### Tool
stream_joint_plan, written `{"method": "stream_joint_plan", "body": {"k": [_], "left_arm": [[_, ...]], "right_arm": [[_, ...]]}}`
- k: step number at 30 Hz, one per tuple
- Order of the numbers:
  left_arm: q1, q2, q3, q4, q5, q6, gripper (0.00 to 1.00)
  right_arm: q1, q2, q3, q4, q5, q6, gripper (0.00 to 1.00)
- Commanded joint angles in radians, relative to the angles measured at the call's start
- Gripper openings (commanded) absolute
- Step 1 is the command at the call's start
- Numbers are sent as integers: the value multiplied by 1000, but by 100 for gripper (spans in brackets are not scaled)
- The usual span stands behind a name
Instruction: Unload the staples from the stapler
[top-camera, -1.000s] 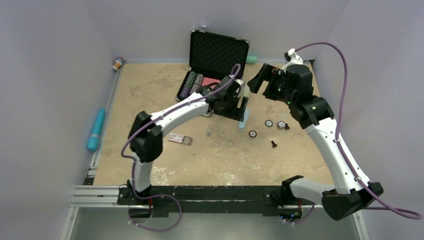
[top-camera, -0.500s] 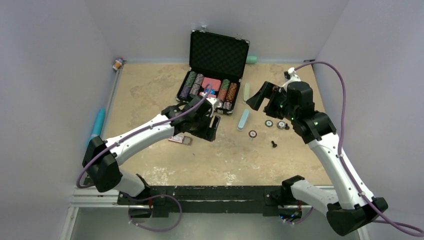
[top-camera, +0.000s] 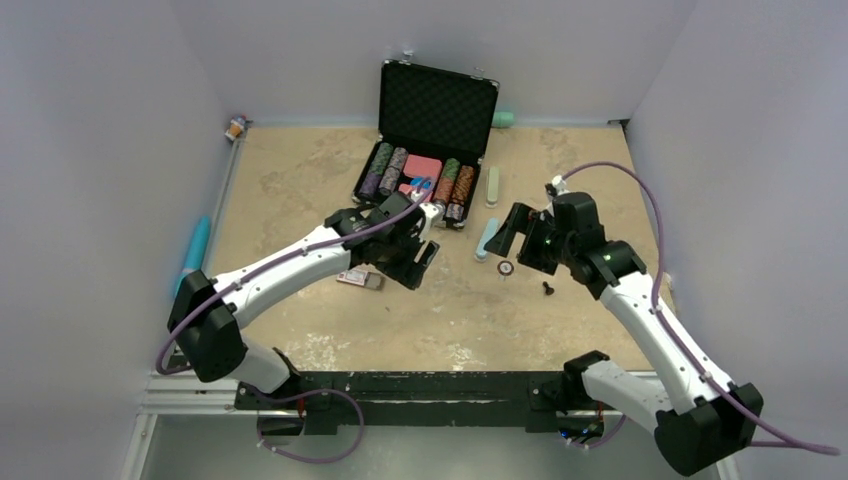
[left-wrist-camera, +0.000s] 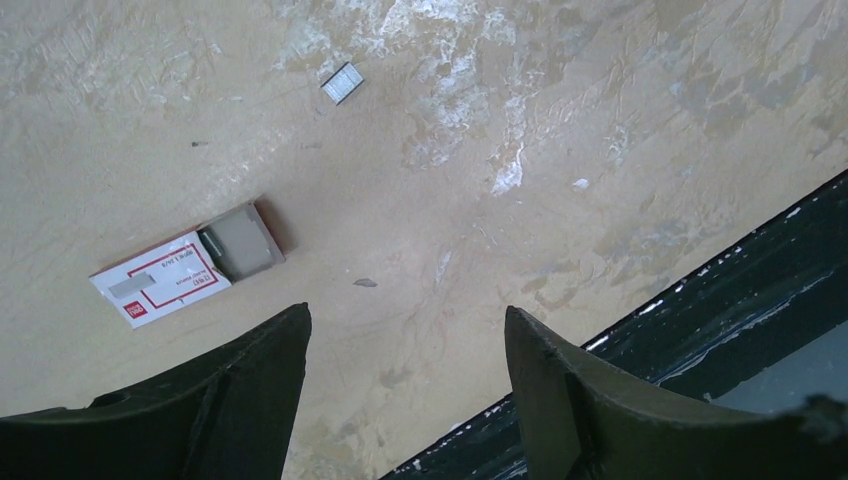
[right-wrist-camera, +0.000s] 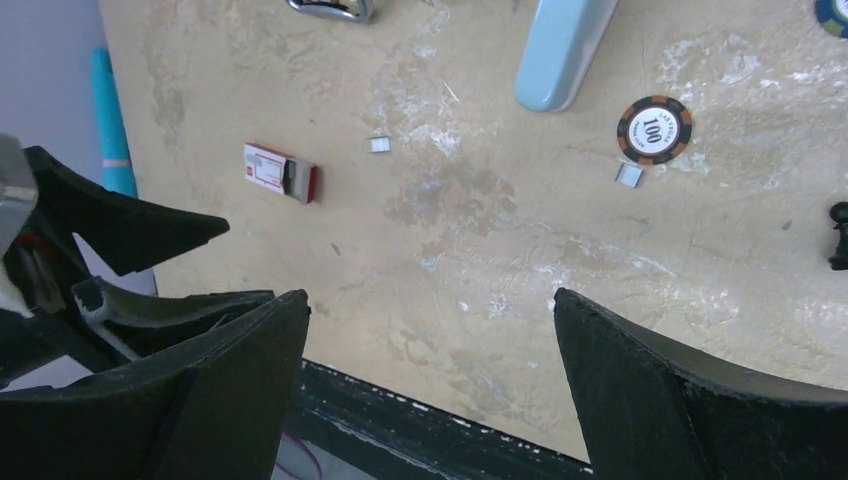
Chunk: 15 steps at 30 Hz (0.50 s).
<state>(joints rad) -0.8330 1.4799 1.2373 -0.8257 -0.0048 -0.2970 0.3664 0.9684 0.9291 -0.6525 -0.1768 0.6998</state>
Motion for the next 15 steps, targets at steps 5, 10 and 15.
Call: {"method": "stream_joint_plan", "body": {"k": [5,10,15], "left_arm": [[26,24,103,-37,77,91,75],[44,84,204,-129,73,138,75],[54,54,129,-88,97,163,75]], "right_arm": [[3,249,170,104,-28,-152,97],[3,312,202,114,26,-146,96],[5,348,206,62,58,-100,95]]}}
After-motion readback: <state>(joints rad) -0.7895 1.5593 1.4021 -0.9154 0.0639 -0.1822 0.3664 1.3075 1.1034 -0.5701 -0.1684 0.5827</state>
